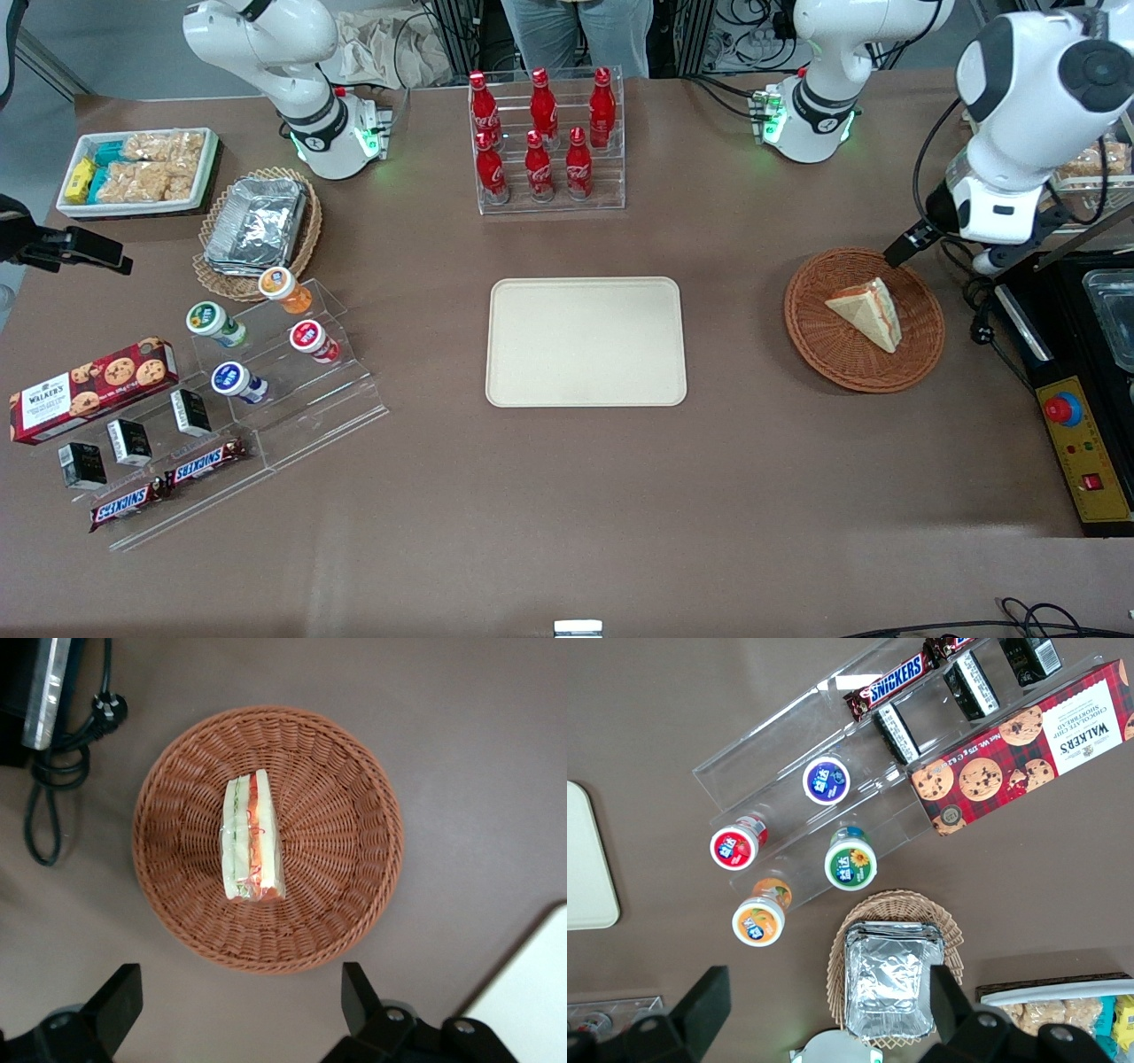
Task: Place sandwich from basket to tray
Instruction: 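Lower the open left gripper around the sandwich and close it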
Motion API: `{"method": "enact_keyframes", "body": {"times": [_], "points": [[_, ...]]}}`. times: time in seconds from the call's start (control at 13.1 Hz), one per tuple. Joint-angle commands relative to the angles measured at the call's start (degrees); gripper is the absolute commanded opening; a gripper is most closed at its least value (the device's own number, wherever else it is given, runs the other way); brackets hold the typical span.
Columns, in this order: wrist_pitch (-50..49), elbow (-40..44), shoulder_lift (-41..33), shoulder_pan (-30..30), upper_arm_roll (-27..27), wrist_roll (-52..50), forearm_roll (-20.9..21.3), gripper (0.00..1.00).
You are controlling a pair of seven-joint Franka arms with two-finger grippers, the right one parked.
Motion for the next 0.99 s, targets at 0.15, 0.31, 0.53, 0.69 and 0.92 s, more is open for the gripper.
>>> {"method": "enact_keyframes", "body": {"times": [0.15,0.31,0.53,0.69,0.92], "points": [[11.9,-9.1,0.9,0.8,-0.4,-1.3,-0.2,1.00],[15.1,-9.4,3.5,0.8,0.4,-1.3,-0.2,1.00],[21.6,-11.4,7.0,0.8,0.8,-1.2,-0.1,1.00],[24.6,-12.3,8.6,0.8,0.8,-1.2,0.0,1.00],[27.5,-12.7,11.1,0.8,2.1,-1.0,0.5,1.00]]}}
